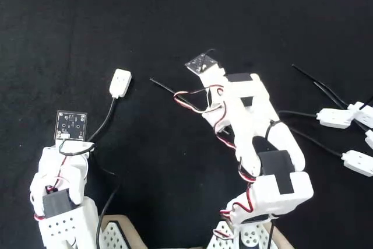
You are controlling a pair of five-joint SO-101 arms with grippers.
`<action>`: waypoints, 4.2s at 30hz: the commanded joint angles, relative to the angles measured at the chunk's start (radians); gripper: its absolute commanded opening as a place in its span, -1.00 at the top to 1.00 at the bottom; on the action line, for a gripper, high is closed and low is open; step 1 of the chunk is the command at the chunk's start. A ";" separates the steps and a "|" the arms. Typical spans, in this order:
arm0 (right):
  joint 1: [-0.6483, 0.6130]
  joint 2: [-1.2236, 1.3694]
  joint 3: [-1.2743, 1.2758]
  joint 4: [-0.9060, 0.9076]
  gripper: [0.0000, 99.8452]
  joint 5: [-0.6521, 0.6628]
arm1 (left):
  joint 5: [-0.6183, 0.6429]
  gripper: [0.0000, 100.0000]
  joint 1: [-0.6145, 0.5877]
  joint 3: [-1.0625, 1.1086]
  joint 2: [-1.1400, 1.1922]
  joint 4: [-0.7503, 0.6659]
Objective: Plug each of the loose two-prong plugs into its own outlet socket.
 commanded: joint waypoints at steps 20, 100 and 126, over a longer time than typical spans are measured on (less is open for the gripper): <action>0.008 0.013 -0.050 0.017 0.84 0.187 | -0.005 0.85 0.005 0.021 -0.005 -0.011; -0.603 -1.066 0.759 -0.807 0.98 -0.856 | 0.351 0.61 0.493 -0.024 -0.008 -0.281; -0.621 -1.388 0.932 -0.775 0.98 -0.861 | 0.451 0.63 0.568 -0.111 -0.008 -0.370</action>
